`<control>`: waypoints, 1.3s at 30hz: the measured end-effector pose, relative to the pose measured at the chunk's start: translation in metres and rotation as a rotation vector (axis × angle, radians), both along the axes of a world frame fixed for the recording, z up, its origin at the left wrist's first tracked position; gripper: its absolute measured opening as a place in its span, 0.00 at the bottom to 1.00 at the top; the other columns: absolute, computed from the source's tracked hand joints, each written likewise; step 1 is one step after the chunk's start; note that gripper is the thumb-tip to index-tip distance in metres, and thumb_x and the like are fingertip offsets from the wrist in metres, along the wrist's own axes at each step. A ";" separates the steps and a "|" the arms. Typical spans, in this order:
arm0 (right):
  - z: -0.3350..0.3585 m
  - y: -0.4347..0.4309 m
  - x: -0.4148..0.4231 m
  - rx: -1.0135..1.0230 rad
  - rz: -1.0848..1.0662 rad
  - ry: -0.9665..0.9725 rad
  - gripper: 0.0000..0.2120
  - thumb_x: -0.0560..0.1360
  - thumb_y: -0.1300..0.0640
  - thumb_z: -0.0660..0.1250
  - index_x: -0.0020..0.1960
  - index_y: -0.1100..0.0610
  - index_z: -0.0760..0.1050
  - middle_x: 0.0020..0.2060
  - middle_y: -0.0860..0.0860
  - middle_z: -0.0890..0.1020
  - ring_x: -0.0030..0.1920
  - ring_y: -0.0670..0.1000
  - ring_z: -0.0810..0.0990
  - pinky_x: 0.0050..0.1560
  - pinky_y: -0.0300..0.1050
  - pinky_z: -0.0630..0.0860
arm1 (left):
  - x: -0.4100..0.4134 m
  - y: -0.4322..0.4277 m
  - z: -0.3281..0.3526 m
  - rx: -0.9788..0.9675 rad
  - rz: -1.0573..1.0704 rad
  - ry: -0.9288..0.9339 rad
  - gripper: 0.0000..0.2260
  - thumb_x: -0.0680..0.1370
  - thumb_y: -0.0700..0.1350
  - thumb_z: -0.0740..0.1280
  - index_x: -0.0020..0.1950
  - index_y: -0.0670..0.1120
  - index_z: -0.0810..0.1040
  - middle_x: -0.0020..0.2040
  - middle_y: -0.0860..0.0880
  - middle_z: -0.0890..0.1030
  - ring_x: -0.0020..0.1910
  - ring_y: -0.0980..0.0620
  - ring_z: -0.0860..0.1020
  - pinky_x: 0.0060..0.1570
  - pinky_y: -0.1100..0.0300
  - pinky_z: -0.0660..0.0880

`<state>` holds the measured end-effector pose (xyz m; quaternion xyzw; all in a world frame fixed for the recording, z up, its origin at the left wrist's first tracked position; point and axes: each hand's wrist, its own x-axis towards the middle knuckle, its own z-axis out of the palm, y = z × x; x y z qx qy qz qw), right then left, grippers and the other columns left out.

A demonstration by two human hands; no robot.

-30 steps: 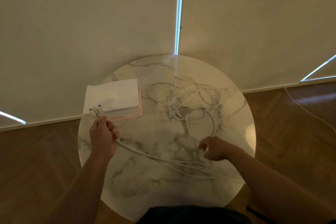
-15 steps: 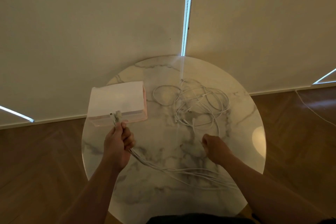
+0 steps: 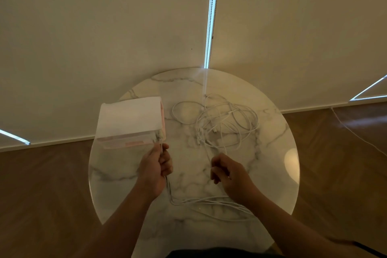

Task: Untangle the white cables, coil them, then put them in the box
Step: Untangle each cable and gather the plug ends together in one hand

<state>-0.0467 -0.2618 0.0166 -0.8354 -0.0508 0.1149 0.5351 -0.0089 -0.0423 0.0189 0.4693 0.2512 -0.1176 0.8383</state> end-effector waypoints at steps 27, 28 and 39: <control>0.011 0.042 -0.011 -0.064 0.168 0.041 0.04 0.80 0.57 0.63 0.50 0.56 0.76 0.33 0.49 0.81 0.30 0.46 0.78 0.35 0.38 0.76 | -0.012 -0.018 0.001 0.215 -0.077 -0.026 0.14 0.83 0.46 0.60 0.38 0.45 0.70 0.28 0.49 0.63 0.27 0.52 0.59 0.26 0.59 0.59; 0.010 0.043 -0.012 -0.068 0.168 0.059 0.06 0.80 0.57 0.63 0.50 0.57 0.77 0.32 0.49 0.80 0.30 0.45 0.77 0.34 0.37 0.75 | -0.012 -0.019 0.001 0.219 -0.081 -0.028 0.14 0.83 0.46 0.60 0.38 0.45 0.69 0.28 0.49 0.63 0.27 0.52 0.58 0.26 0.59 0.58; 0.006 0.050 -0.016 -0.064 0.166 0.112 0.10 0.81 0.57 0.61 0.45 0.57 0.79 0.28 0.46 0.77 0.27 0.43 0.74 0.33 0.35 0.72 | -0.011 -0.019 -0.003 0.147 -0.079 0.001 0.15 0.84 0.47 0.57 0.39 0.43 0.72 0.27 0.50 0.65 0.25 0.54 0.61 0.24 0.62 0.59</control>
